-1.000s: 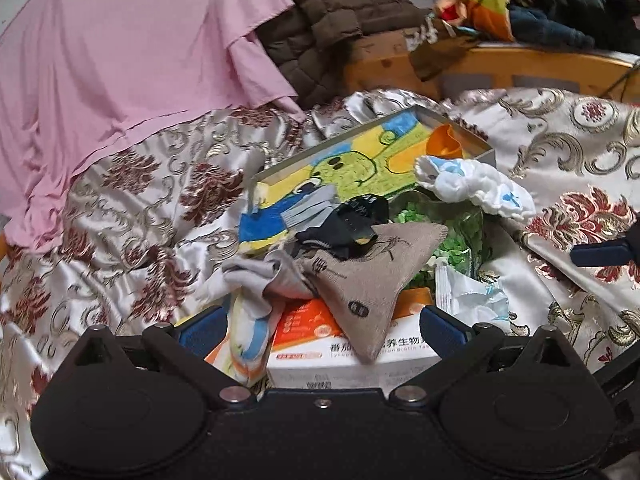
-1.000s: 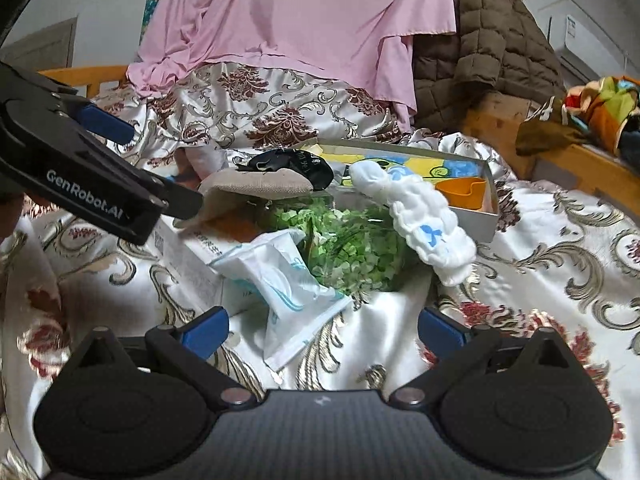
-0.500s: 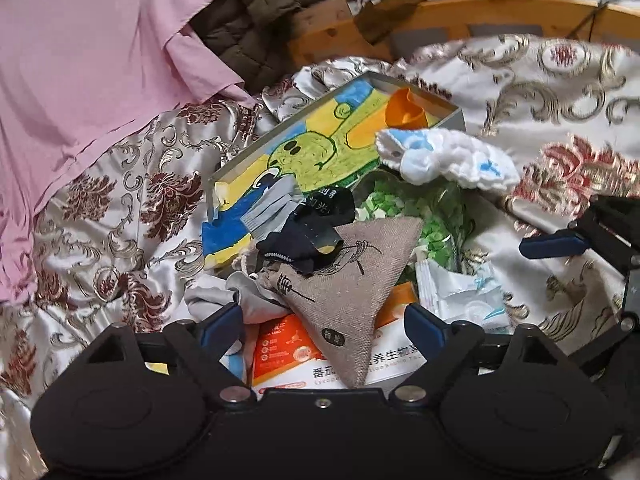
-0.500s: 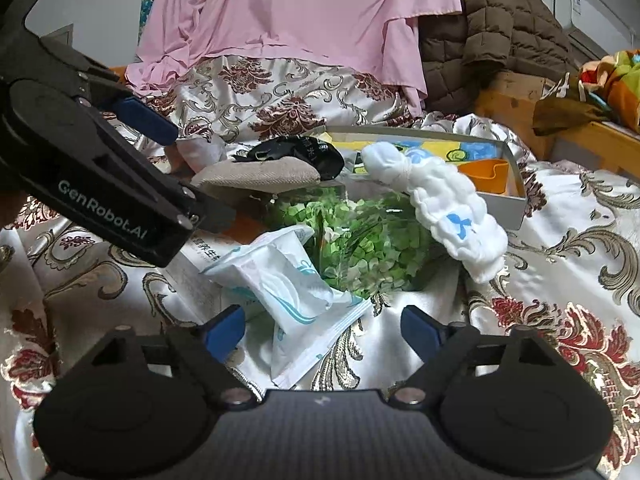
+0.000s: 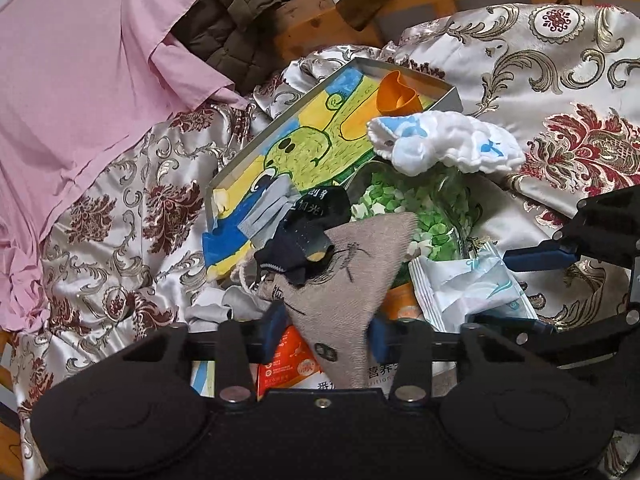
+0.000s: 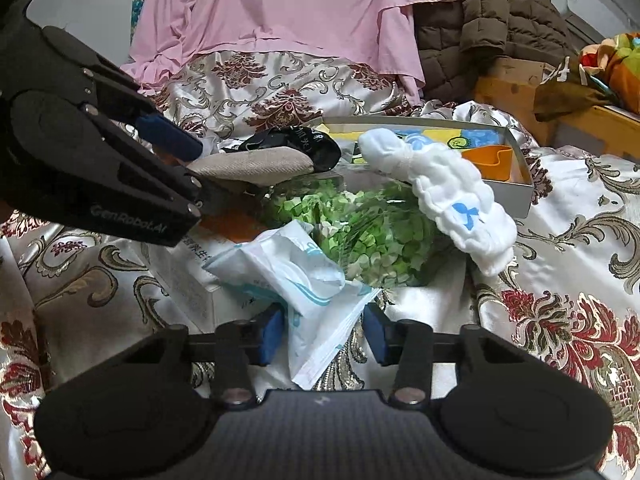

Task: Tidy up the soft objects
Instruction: 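Reach the left gripper to the beige burlap pouch and grasp it, then lift the burlap pouch with the left gripper while the right gripper grasps the white wipes packet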

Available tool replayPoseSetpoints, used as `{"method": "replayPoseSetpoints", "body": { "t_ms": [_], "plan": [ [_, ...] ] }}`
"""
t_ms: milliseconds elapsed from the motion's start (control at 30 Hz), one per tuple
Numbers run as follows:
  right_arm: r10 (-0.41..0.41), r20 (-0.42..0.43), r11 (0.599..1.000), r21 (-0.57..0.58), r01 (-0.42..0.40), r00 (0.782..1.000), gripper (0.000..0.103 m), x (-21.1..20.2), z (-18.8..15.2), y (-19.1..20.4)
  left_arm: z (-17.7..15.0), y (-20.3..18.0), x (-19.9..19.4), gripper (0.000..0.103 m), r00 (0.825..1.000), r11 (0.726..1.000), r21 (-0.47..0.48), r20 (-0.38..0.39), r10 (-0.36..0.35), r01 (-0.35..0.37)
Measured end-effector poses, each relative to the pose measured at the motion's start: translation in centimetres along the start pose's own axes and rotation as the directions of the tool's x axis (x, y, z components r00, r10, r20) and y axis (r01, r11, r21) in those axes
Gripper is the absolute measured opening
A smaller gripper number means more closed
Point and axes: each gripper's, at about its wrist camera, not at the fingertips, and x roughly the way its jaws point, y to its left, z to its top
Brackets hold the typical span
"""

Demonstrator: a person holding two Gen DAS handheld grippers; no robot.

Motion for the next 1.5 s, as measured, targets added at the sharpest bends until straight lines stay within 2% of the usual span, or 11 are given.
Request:
{"method": "replayPoseSetpoints", "body": {
  "t_ms": [333, 533, 733, 1100, 1500],
  "plan": [
    [-0.008, -0.014, 1.000, -0.019, 0.007, 1.000, 0.034, 0.1, -0.1, 0.3, -0.5, 0.2, -0.7, 0.021, 1.000, 0.999, -0.031, 0.015, 0.028, -0.027],
    [-0.013, -0.016, 0.999, -0.035, 0.013, 1.000, 0.026, 0.0, -0.1, 0.5, -1.1, 0.7, -2.0, 0.013, 0.999, 0.997, -0.070, 0.033, 0.028, -0.025],
    [-0.011, -0.022, 1.000, -0.029, 0.010, 1.000, 0.022, -0.2, 0.0, 0.5, -2.1, 0.5, -3.6, 0.012, 0.999, 0.996, -0.084, 0.040, 0.020, -0.017],
    [-0.004, 0.019, 1.000, 0.017, 0.004, 1.000, 0.021, -3.0, 0.7, -0.1, -2.3, 1.6, -7.0, 0.006, 0.999, 0.988, -0.151, 0.049, -0.018, 0.025],
    [0.005, 0.085, 0.998, 0.058, -0.010, 0.996, 0.021, -5.0, 1.4, -0.9, -0.5, 4.1, -9.8, 0.005, 0.997, 0.952, -0.297, 0.063, -0.053, 0.069]
  ]
}}
